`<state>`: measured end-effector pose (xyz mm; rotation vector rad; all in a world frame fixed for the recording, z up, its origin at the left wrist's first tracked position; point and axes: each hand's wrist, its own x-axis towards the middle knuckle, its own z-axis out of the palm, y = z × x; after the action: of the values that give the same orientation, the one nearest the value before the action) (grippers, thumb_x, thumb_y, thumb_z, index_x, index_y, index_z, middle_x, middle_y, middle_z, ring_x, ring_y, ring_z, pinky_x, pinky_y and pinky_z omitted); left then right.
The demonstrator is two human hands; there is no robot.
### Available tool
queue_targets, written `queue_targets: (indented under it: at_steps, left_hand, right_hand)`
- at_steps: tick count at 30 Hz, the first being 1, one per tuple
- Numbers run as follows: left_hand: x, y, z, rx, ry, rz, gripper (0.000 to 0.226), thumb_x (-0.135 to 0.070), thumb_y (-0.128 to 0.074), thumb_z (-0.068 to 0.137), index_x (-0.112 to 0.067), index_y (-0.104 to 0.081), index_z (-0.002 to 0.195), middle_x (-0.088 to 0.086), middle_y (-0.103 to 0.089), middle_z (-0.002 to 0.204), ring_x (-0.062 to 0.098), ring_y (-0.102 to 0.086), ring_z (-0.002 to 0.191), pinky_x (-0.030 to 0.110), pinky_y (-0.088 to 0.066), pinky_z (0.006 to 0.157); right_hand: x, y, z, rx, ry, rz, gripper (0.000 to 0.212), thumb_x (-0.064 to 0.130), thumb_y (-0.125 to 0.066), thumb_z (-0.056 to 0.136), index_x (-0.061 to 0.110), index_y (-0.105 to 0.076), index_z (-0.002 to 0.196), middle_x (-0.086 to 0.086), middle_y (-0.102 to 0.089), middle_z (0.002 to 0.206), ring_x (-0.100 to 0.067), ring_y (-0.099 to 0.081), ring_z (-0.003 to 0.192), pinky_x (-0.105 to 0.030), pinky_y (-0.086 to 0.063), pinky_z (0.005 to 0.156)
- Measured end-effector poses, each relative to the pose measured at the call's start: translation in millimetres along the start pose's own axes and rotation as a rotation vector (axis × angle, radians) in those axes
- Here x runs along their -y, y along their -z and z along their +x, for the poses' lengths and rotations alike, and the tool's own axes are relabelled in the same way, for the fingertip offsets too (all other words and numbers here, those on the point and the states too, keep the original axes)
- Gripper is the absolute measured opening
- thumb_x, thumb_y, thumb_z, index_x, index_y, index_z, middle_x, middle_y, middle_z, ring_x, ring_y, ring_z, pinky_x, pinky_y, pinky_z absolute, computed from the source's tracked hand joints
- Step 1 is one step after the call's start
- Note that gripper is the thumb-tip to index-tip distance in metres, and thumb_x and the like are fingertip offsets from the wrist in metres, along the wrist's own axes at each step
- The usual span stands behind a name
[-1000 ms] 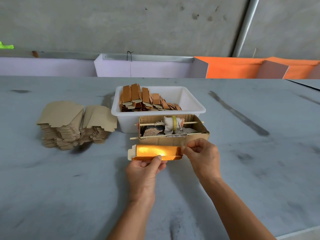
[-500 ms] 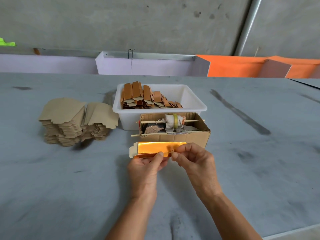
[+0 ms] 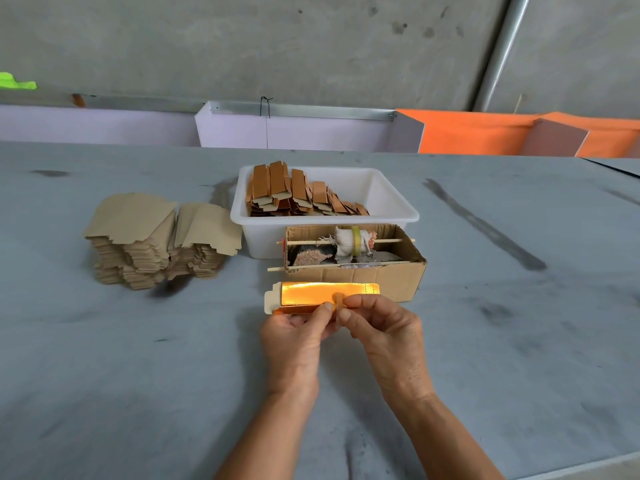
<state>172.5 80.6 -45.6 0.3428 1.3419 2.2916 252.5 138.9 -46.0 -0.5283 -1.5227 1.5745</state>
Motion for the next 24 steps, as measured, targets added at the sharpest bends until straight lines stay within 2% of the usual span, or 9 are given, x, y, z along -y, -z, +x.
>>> queue_targets:
  at_steps: [6, 15, 19, 24]
  left_hand:
    - [1.1, 0.0, 0.7, 0.006, 0.006, 0.010, 0.020, 0.014, -0.061, 0.080, -0.005, -0.067, 0.077, 0.005, -0.072, 0.067, 0.014, -0.068, 0.061, 0.027, -0.057, 0.058]
    - [0.0, -0.5, 0.4, 0.007, 0.016, 0.022, 0.019, 0.015, -0.060, 0.080, -0.003, -0.066, 0.077, 0.004, -0.070, 0.064, 0.013, -0.066, 0.058, 0.028, -0.058, 0.059]
    - [-0.8, -0.7, 0.0, -0.005, 0.019, 0.023, 0.020, 0.015, -0.061, 0.080, -0.004, -0.066, 0.078, 0.003, -0.070, 0.065, 0.014, -0.067, 0.061, 0.031, -0.059, 0.062]
    - [-1.1, -0.7, -0.4, -0.017, 0.033, 0.017, 0.021, 0.016, -0.060, 0.079, -0.004, -0.065, 0.077, 0.001, -0.070, 0.062, 0.013, -0.067, 0.059, 0.027, -0.058, 0.059]
  right_hand:
    - [-0.8, -0.2, 1.3, 0.019, 0.009, 0.001, 0.014, -0.007, -0.068, 0.077, 0.004, -0.072, 0.085, -0.007, -0.074, 0.082, -0.006, -0.065, 0.068, -0.014, -0.049, 0.061]
    - [-0.4, -0.6, 3.0, 0.030, 0.007, -0.079, 0.016, -0.004, -0.069, 0.078, 0.009, -0.074, 0.088, -0.001, -0.074, 0.076, 0.000, -0.063, 0.064, -0.012, -0.048, 0.061]
    - [0.0, -0.2, 2.9, 0.027, -0.012, -0.112, 0.016, -0.001, -0.070, 0.078, 0.008, -0.074, 0.091, -0.001, -0.074, 0.080, -0.003, -0.066, 0.070, -0.013, -0.049, 0.065]
    - [-0.1, -1.3, 2.7, 0.011, -0.025, -0.143, 0.017, 0.001, -0.071, 0.078, 0.010, -0.074, 0.093, -0.001, -0.075, 0.081, -0.006, -0.068, 0.074, -0.015, -0.050, 0.067]
